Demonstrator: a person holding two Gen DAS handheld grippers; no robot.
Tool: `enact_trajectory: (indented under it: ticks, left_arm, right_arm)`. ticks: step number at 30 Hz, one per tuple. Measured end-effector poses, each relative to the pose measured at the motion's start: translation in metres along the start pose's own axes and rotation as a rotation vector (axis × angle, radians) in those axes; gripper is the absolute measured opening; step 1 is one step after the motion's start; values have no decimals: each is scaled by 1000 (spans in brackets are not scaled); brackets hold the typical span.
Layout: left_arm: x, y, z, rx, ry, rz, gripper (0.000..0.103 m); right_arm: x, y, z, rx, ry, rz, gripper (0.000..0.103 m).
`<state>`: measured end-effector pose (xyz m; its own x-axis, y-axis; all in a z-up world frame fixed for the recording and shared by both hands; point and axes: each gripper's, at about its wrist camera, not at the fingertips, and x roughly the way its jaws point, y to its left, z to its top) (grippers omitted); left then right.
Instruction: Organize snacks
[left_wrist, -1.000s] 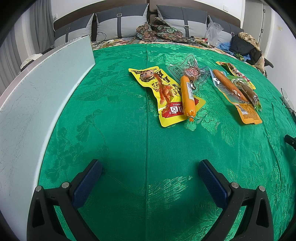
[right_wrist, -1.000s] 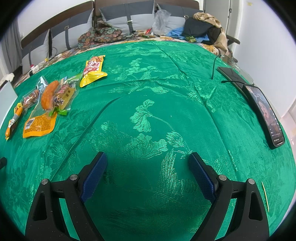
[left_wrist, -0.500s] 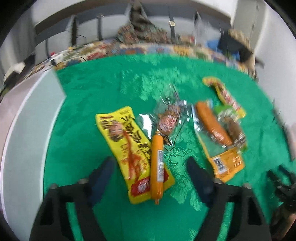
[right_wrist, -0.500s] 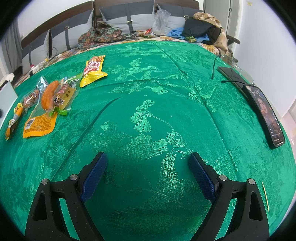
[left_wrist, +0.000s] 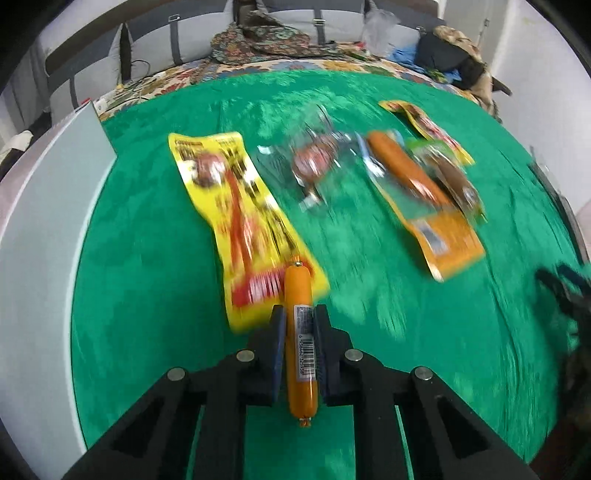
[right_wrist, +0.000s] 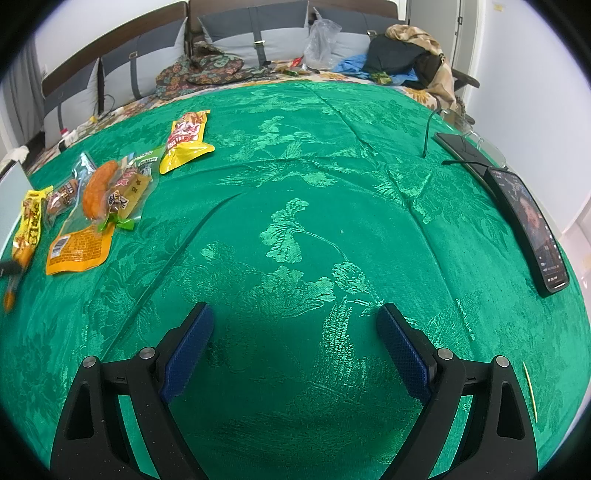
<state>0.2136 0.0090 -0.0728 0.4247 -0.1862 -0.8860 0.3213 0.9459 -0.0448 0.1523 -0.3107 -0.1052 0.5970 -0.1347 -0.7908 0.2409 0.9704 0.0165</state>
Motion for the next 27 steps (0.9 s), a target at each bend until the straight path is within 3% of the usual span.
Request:
enact_trajectory:
  ticks: [5,8,9,11,13,15,22,24,25,26,27]
  left_arm:
    - [-13,-9,-27,11,-3,-16,18]
    - [-4,-7,-29,-8,-4,4,41]
    - [-2,-8,-29,-10,-6,12,54]
    - [0,-11,-31,9,-28,45,55]
    - [-1,-12,-34,3,-46,44,49]
    - [-6,-8,-39,-15,-68,56,17]
    - [-18,9,-59,-75,-97,117,15]
    - [-18,15,-63,-97,-122,102,18]
    - [-17,17,-63,-96,-136,97,19]
    - [-16,17,-63,-88,-141,109,31]
    - [-15,16,-62,-74,-145,139,53]
  right_arm:
    - [0,0,0,0,0,0,93]
    - [0,0,0,0,0,0,93]
    - [0,0,0,0,0,0,93]
    - [0,0,0,1,0,0,93]
    - [0,0,0,1,0,1,93]
    - [0,0,0,1,0,1,93]
    - [0,0,0,1,0,0,93]
    - [0,0,0,1,0,0,93]
    - [0,0,0,1,0,0,93]
    - [0,0,0,1,0,0,93]
    - [0,0,0,1,0,0,93]
